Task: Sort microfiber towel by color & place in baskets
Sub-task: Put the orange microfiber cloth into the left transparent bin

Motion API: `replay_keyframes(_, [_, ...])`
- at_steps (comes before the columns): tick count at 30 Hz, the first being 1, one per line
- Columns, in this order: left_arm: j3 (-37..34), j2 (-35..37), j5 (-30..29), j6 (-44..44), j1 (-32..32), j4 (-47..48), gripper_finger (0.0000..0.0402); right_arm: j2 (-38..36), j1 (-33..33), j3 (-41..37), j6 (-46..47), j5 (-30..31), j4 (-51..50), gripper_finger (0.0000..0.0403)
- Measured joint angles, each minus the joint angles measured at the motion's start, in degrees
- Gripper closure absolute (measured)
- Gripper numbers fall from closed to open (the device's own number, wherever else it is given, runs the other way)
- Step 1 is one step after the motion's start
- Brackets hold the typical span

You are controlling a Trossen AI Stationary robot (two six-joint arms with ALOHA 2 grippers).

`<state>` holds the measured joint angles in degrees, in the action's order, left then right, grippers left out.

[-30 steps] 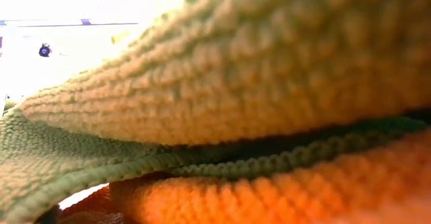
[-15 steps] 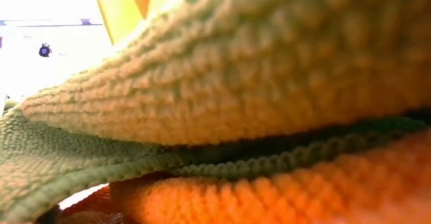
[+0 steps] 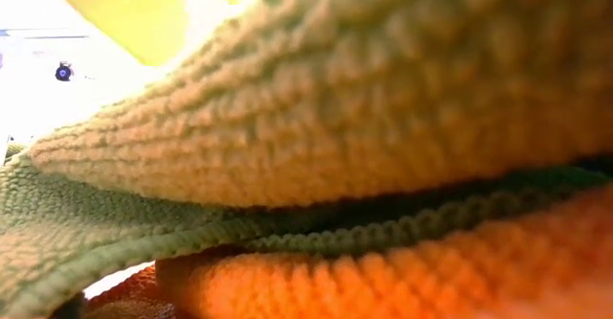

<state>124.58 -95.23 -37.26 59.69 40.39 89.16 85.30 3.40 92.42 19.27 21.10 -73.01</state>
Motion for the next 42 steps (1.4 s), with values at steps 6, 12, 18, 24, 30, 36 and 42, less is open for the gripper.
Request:
replay_keyframes(6, [0.3, -0.4, 0.1, 6.6, 3.6, 0.7, 0.0401, 0.0, 0.0, 0.0, -0.6, 0.0, 0.0, 0.0296])
replay_keyframes(12, [0.2, -0.4, 0.3, 12.9, 8.4, 0.9, 0.0401, 0.0, 0.0, 0.0, 0.2, 0.0, 0.0, 0.0299])
replay_keyframes(18, [0.2, -0.4, 1.7, 14.9, 15.1, 0.9, 0.0401, 0.0, 0.0, 0.0, 2.0, 0.0, 0.0, 0.0302])
replay_keyframes(24, [0.2, -0.2, 5.3, 15.0, 20.8, 0.9, 0.0401, 0.0, 0.0, 0.0, 6.0, 0.0, 0.0, 0.0298])
replay_keyframes(30, [-1.7, 1.5, 5.3, 14.4, 26.2, 0.8, 0.0401, 0.0, 0.0, 0.0, 12.4, -0.1, 0.0, 0.0306])
replay_keyframes(36, [-10.9, 6.5, 5.4, 16.5, 31.0, 0.8, 0.0401, 0.0, 0.0, 0.0, 17.3, -0.1, 0.0, 0.0305])
replay_keyframes(42, [-23.6, 13.4, 9.3, 22.8, 33.6, 0.9, 0.0401, 0.0, 0.0, 0.0, 20.4, -0.1, 0.0, 0.0303])
